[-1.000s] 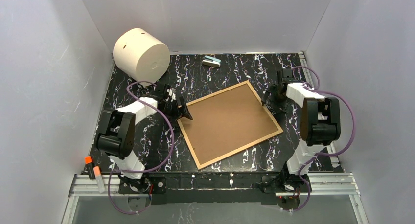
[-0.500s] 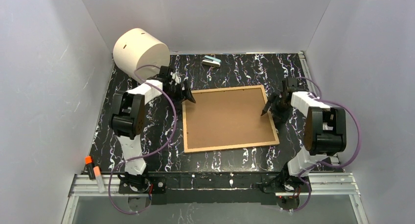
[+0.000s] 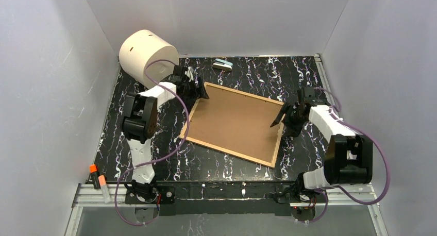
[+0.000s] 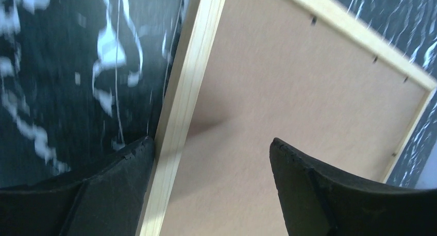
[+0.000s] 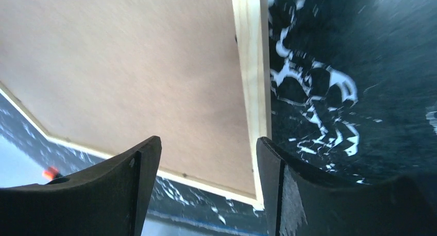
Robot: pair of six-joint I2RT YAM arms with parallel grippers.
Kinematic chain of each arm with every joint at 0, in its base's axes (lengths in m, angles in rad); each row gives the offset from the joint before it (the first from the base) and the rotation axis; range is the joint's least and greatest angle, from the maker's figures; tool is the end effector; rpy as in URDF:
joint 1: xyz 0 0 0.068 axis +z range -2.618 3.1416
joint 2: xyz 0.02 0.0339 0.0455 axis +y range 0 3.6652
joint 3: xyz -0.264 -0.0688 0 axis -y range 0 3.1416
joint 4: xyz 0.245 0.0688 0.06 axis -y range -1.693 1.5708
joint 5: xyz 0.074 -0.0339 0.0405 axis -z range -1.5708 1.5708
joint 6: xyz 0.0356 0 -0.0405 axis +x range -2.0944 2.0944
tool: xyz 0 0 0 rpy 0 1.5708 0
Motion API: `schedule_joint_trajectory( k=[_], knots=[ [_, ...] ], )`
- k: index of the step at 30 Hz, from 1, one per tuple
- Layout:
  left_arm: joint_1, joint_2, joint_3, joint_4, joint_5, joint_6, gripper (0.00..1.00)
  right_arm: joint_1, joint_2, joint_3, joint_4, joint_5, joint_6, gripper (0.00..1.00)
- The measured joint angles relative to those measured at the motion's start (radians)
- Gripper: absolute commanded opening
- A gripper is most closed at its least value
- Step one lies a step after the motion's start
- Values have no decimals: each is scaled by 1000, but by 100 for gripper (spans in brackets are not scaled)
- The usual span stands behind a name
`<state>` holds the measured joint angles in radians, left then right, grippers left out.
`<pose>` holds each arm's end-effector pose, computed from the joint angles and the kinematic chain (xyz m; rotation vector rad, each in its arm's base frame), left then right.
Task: Put the photo into the frame
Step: Adjust the photo frame at the center of the board.
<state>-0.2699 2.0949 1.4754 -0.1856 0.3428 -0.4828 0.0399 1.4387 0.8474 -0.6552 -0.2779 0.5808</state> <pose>0.4411 -0.1344 0.1711 -0.0903 2.4498 -0.7557 0.2560 0.0200 0.1858 0.7039 2.7848 0.5259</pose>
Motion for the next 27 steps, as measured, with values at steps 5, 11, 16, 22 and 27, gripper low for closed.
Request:
schedule_joint_trajectory(
  k=[5,11,16,22,27],
  knots=[
    [-20,-144,-178,-26,-47,10,82,0,-46,128,21,152,40,80],
    [-23,-317,-327,-114,-60,40,83,0,117,327,174,142,45,77],
    [-50,-566,-511,-172,-89,45,85,0,407,543,298,45,44,76],
    [-178,-823,-755,-220,-99,18,87,16,622,702,352,-30,12,76],
    [-221,-865,-834,-221,-98,-29,88,41,743,838,348,-61,-39,76]
  ],
)
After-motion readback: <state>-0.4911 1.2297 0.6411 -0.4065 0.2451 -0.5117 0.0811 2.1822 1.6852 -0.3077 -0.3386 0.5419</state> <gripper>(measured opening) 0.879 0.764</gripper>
